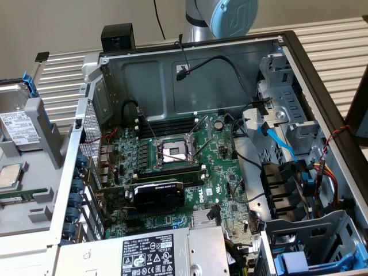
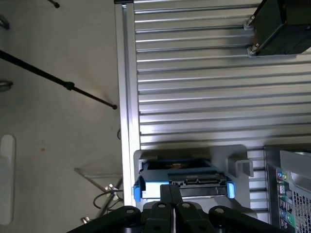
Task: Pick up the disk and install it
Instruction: 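Pick up the disk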
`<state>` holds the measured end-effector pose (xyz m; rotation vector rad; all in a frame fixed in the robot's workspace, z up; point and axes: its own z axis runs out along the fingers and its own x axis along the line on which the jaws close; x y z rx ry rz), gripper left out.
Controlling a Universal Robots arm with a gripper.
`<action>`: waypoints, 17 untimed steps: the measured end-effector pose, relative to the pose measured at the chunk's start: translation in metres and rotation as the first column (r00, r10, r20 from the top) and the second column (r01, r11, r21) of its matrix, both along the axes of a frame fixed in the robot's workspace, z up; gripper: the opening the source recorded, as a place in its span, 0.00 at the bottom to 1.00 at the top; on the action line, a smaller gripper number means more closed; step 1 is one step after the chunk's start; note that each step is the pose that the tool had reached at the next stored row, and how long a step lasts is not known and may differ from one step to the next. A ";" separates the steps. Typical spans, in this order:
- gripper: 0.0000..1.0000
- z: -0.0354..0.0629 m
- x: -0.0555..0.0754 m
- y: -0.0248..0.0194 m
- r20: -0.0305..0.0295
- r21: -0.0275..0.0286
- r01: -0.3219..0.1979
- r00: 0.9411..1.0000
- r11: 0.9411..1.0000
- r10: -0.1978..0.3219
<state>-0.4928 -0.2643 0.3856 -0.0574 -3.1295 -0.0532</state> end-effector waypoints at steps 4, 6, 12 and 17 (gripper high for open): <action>0.11 0.0000 0.000 0.0000 0.000 0.000 -0.073 0.997 0.997 0.073; 0.11 0.0000 0.000 0.0000 0.000 0.000 -0.108 0.994 0.994 0.108; 0.11 0.0000 0.000 0.0000 0.000 0.000 -0.216 0.976 0.976 0.216; 0.11 0.0000 0.000 0.0000 0.000 0.000 -0.305 0.952 0.952 0.305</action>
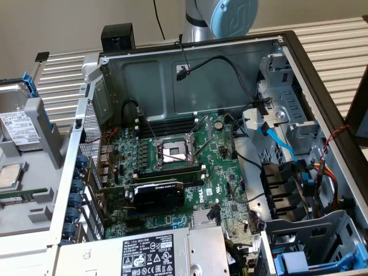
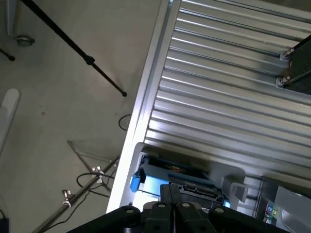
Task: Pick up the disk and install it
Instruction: 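Pick up the disk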
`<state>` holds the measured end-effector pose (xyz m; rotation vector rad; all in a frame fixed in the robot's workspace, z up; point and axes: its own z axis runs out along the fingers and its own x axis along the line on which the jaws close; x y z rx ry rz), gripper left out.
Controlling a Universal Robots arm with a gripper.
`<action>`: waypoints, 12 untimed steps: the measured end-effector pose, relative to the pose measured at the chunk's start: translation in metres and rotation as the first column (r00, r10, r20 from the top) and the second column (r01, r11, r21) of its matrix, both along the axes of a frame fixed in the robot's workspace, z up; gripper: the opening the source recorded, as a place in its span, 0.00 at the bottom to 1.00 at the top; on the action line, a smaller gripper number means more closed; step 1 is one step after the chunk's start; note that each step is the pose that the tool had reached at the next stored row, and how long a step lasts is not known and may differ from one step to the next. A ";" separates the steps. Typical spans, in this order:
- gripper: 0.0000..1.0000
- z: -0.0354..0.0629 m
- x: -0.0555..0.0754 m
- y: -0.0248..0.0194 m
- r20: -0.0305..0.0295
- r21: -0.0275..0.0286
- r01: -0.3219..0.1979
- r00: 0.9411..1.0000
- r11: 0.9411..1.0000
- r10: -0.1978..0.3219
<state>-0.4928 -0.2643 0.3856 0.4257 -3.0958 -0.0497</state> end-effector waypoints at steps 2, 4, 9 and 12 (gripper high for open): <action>0.11 0.0000 0.000 0.0000 0.000 0.000 -0.036 0.999 0.999 0.036; 0.11 0.0000 0.000 0.0000 0.000 0.000 -0.071 0.997 0.997 0.071; 0.11 0.0000 0.000 0.0000 0.000 0.000 -0.163 0.987 0.987 0.163; 0.11 0.0000 0.000 0.0000 0.000 0.000 -0.216 0.976 0.976 0.216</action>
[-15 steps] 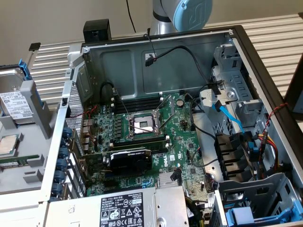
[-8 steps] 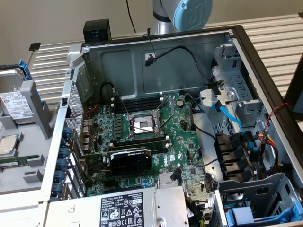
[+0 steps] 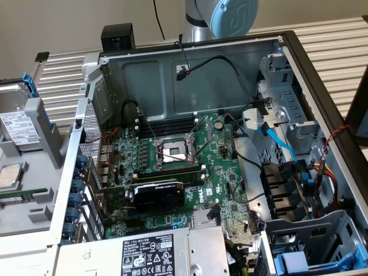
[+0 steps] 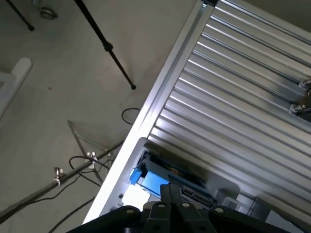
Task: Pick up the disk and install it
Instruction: 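Pick up the disk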
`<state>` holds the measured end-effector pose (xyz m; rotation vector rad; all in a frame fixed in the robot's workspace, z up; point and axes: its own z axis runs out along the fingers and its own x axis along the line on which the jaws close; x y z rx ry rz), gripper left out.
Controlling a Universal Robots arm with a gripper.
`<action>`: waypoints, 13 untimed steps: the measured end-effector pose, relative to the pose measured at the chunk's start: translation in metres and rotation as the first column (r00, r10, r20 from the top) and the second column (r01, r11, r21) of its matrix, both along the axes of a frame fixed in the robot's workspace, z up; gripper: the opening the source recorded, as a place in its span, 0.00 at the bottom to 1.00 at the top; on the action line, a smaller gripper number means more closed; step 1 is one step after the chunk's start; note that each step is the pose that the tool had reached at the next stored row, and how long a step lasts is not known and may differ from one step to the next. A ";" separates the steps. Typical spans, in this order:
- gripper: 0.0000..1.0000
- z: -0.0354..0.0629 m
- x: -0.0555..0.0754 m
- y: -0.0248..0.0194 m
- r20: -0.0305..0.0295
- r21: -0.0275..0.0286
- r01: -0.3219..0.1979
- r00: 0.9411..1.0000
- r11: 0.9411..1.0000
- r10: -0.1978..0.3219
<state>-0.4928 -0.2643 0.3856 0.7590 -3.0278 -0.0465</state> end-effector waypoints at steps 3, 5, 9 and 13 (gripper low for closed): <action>0.11 0.0000 0.000 0.0000 0.000 0.000 -0.055 0.999 0.999 0.055; 0.11 0.0000 0.000 0.0000 0.000 0.000 -0.090 0.996 0.996 0.090; 0.11 0.0000 0.000 0.0000 0.000 0.000 -0.163 0.987 0.987 0.163; 0.11 0.0000 0.000 0.0000 0.000 0.000 -0.234 0.972 0.972 0.234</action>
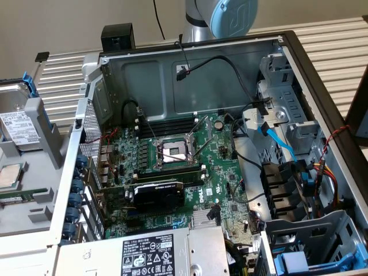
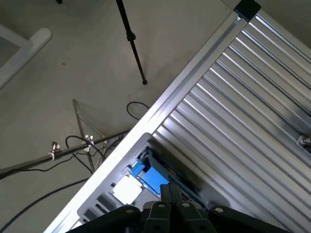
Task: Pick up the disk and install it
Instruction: 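Pick up the disk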
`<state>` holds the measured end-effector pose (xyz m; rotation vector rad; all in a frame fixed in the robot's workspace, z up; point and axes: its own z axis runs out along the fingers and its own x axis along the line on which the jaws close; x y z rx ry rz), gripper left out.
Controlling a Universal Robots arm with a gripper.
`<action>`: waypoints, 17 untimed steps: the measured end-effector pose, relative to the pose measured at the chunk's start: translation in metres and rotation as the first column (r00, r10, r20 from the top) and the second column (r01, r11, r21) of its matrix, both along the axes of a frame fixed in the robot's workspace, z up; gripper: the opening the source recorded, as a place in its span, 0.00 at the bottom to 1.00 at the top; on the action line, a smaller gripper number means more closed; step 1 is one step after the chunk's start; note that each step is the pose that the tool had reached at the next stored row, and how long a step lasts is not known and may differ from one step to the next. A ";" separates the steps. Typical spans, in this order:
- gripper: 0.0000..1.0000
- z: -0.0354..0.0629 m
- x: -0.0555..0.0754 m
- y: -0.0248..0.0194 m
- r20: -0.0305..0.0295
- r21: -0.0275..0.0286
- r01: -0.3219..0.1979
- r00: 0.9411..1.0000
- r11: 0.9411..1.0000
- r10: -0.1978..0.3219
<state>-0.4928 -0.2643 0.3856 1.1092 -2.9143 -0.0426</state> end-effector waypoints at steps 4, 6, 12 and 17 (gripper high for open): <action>0.11 0.0000 0.000 0.0000 0.000 0.000 -0.073 0.997 0.997 0.073; 0.11 0.0000 0.000 0.0000 0.000 0.000 -0.109 0.994 0.994 0.109; 0.11 0.0000 0.000 0.0000 0.000 0.000 -0.216 0.976 0.976 0.216; 0.11 0.0000 0.000 0.0000 0.000 0.000 -0.304 0.953 0.953 0.304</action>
